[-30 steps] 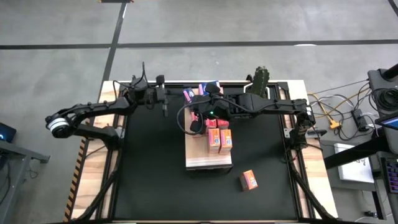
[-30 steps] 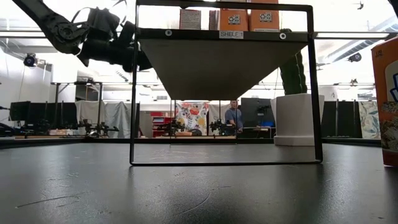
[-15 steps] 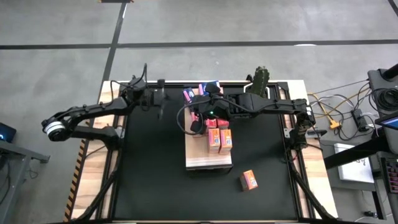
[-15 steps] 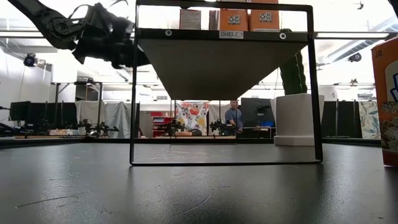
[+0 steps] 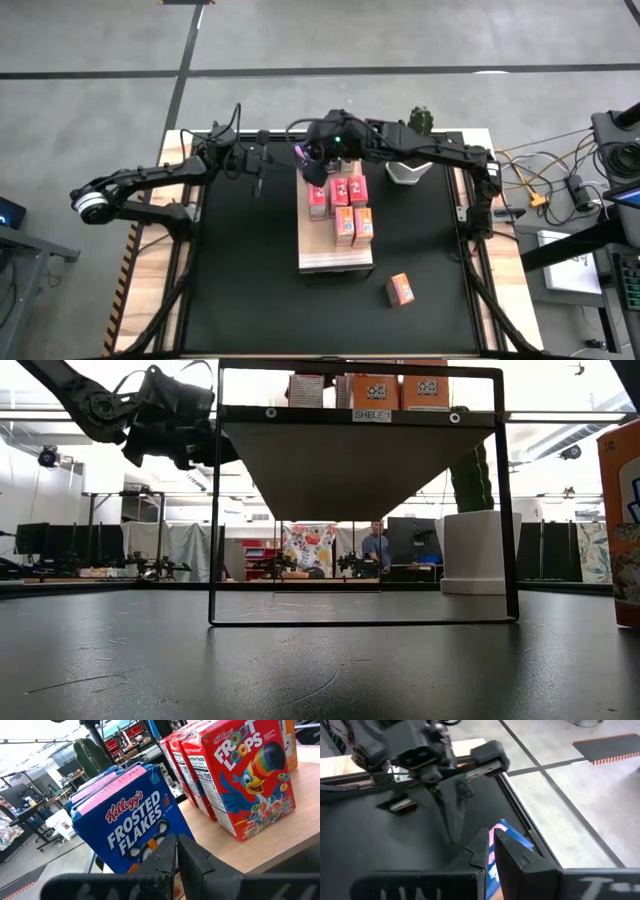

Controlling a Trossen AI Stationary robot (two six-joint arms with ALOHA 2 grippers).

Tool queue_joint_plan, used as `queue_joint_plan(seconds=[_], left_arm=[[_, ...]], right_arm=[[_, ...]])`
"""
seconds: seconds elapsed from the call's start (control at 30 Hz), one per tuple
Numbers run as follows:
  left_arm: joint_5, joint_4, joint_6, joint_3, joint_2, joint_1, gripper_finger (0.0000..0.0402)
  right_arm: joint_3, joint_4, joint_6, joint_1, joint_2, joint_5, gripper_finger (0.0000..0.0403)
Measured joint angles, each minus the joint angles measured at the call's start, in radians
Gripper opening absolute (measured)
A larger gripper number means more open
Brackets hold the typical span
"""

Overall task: Stack cereal on shelf
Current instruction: Put the blue cereal box aligned with the other red cereal box on the shelf

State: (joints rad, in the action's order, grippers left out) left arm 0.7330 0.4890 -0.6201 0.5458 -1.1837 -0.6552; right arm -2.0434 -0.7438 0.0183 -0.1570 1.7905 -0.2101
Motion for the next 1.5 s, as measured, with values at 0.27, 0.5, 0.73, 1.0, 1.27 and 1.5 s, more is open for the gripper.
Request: queue_joint_plan(seconds=[0.27,0.5,0.73,1.0,1.27,1.5], left_arm=[[-0.033,0.0,0.0,0.0,0.001,0.0,0.0],[-0.043,-0.001,0.004,0.0,0.001,0.0,0.0],[-0.044,-0.001,0.004,0.0,0.001,0.0,0.0],[-0.044,-0.002,0.005,0.0,0.001,0.0,0.0],[-0.045,-0.002,0.005,0.0,0.001,0.0,0.0],[-0.045,-0.003,0.005,0.0,0.001,0.0,0.0]], right_arm=[[0.004,0.053,-0.064,-0.034,0.056,0.028,0.0017],[0.004,0.076,-0.082,-0.053,0.086,0.027,0.0017],[0.004,0.071,-0.069,-0.073,0.09,0.023,0.0017],[0.014,0.074,-0.062,-0.077,0.09,0.014,0.0017],[0.01,0.072,-0.07,-0.077,0.088,-0.023,0.0017],[-0.022,0.067,-0.073,-0.055,0.08,-0.019,0.0017]])
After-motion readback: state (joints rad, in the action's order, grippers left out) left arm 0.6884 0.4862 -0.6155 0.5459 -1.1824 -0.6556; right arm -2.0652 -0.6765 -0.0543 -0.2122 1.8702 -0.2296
